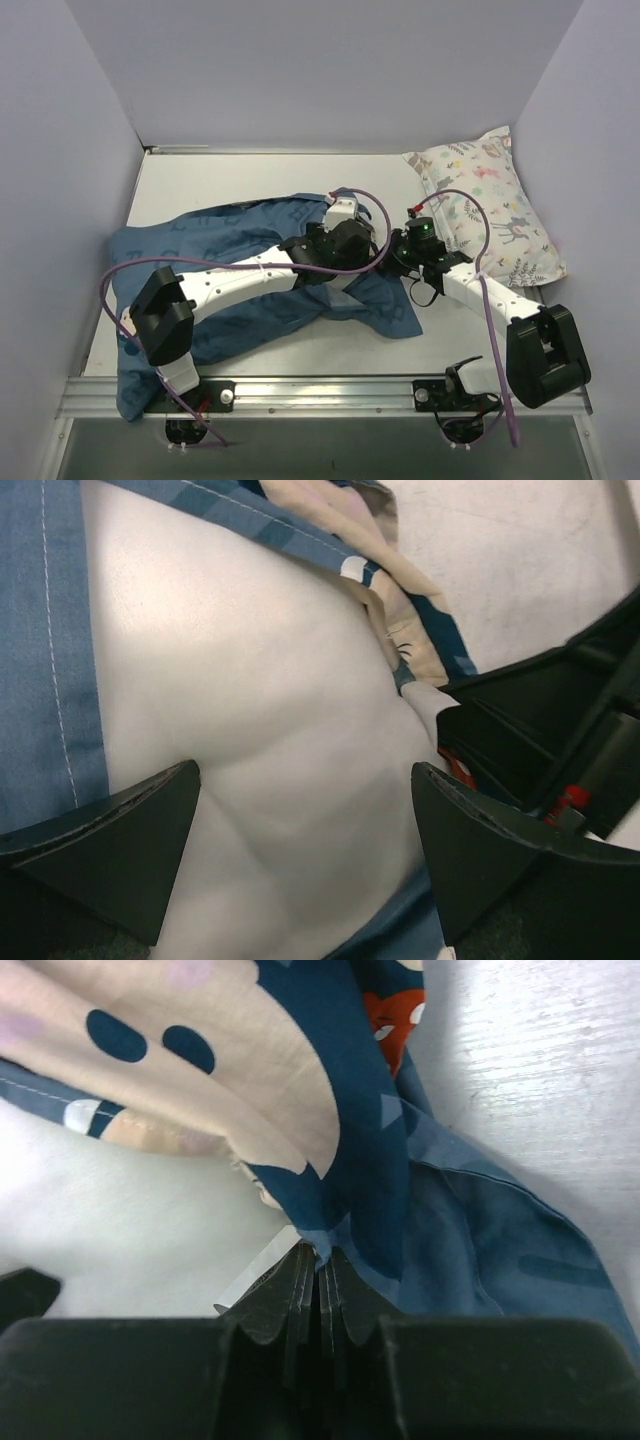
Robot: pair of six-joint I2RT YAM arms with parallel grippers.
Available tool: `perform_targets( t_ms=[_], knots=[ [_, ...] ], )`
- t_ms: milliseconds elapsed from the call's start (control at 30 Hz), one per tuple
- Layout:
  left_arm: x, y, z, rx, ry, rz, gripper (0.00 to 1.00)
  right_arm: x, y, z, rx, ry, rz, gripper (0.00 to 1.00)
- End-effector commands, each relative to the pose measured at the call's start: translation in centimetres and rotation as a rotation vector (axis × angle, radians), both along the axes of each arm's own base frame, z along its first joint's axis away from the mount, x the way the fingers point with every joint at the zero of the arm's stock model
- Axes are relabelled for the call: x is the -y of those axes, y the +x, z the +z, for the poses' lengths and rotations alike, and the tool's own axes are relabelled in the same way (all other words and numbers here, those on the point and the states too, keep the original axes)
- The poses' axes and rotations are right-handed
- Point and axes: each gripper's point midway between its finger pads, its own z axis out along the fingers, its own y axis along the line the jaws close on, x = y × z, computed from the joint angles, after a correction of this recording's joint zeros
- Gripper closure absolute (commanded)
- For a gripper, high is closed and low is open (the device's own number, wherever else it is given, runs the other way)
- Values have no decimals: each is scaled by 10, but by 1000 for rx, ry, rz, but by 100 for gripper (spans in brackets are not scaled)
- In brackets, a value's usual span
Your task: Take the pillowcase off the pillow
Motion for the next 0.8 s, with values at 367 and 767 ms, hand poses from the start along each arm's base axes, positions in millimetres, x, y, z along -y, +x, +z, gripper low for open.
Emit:
perform_targets(
  t_ms=[367,767],
  knots=[
    [-15,18,-88,-155,200,50,100,-13,2,38,92,0,117,66],
    [-7,44,-35,-84,91,54,100,14,-32,14,51,-305,134,58]
  ],
)
